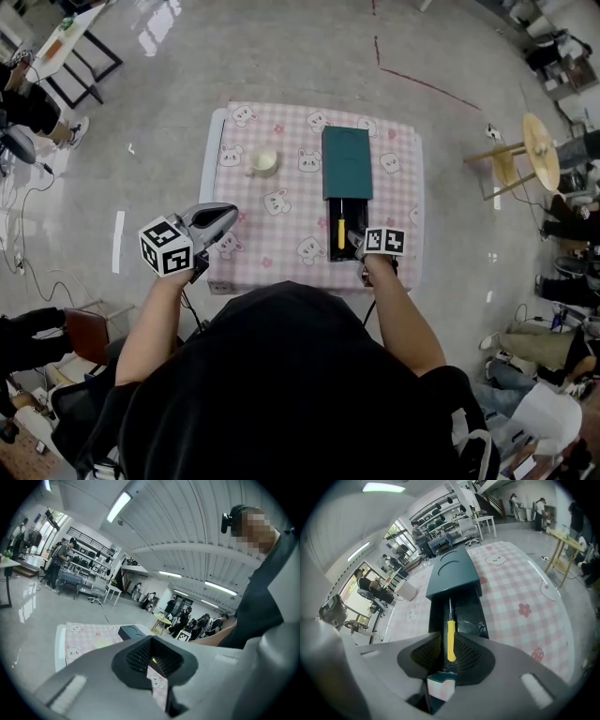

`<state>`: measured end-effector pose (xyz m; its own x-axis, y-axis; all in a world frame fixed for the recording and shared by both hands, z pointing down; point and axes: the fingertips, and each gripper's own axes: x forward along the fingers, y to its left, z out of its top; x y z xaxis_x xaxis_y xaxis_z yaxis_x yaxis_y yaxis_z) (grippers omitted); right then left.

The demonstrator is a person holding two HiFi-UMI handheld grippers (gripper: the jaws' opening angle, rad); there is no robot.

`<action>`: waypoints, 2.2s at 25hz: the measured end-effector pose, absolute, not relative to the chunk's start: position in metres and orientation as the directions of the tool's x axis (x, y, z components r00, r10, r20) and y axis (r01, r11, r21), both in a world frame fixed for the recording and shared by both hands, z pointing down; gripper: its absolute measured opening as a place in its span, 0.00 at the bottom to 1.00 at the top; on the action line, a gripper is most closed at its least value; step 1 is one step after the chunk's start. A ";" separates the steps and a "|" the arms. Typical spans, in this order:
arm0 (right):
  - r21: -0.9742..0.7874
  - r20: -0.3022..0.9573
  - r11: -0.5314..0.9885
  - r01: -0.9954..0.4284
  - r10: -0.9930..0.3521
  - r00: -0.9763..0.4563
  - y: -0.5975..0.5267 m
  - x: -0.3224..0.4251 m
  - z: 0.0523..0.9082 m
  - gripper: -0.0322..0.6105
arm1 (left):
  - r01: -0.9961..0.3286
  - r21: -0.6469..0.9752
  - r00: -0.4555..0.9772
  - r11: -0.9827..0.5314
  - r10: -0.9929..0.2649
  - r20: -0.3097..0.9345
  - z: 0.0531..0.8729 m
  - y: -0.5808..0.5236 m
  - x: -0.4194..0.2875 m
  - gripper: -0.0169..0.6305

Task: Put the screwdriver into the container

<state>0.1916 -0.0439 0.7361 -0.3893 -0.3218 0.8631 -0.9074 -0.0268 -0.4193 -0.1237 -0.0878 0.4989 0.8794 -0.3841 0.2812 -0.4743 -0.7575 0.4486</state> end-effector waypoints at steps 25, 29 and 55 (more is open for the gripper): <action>-0.411 0.818 -0.016 -0.911 -0.447 -0.361 -0.031 0.201 0.686 0.23 | -0.425 0.428 0.903 -0.798 -0.337 0.268 0.489 -0.072 -0.117 0.03; -0.420 0.805 -0.014 -0.907 -0.467 -0.366 -0.028 0.199 0.676 0.23 | -0.416 0.424 0.906 -0.804 -0.328 0.266 0.488 -0.071 -0.116 0.03; -0.475 0.677 0.074 -0.877 -0.606 -0.418 -0.017 0.176 0.587 0.23 | -0.358 0.404 0.927 -0.842 -0.269 0.261 0.484 -0.058 -0.100 0.03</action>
<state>0.1756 -0.0170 0.5869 -0.4178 -0.6055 0.6773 -0.8768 0.0736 -0.4751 -0.1002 -0.0584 0.4842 0.9270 -0.2689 0.2615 -0.3582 -0.8415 0.4044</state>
